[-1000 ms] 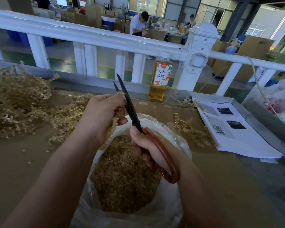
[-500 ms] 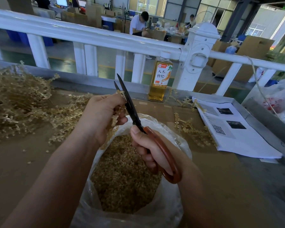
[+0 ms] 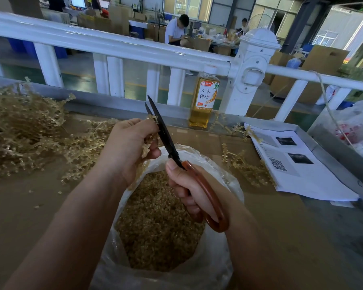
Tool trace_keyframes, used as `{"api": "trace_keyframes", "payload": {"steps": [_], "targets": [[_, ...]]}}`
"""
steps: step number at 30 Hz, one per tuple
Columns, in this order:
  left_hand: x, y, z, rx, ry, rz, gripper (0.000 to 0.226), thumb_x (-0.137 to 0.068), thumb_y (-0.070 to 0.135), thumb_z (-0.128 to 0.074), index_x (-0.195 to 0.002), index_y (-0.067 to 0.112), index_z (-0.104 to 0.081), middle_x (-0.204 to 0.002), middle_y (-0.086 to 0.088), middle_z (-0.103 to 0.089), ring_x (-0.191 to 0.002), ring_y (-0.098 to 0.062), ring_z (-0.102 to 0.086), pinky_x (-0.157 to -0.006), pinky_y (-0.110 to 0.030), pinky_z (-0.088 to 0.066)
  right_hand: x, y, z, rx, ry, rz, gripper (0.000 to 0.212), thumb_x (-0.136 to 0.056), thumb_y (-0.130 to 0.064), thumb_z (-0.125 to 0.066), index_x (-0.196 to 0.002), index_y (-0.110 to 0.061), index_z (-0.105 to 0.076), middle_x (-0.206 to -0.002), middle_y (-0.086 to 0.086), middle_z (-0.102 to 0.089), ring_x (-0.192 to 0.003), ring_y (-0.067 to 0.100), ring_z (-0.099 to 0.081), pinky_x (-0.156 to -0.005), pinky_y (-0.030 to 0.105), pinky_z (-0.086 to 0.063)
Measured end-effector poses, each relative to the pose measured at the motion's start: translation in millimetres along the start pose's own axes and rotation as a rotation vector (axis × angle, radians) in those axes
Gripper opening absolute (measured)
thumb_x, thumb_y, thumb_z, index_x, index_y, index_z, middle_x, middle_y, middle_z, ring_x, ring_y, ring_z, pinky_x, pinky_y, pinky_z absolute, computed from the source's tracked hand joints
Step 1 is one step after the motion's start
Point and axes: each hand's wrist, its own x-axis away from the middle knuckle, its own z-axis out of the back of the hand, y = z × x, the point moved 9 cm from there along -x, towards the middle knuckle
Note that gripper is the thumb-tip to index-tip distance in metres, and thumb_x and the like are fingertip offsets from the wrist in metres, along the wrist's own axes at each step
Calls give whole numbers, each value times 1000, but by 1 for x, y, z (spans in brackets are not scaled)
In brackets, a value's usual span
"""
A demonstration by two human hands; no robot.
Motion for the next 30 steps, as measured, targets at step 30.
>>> {"api": "trace_keyframes", "payload": {"steps": [30], "targets": [[-5, 3, 2, -16, -6, -92, 36, -83, 2, -54, -49, 9, -48, -37, 0, -38, -38, -16, -38, -38, -15, -36, -4, -2, 8, 94, 67, 92, 45, -71, -68, -35, -74, -24, -47, -56, -9, -44, -39, 0, -39, -42, 15, -35]]}}
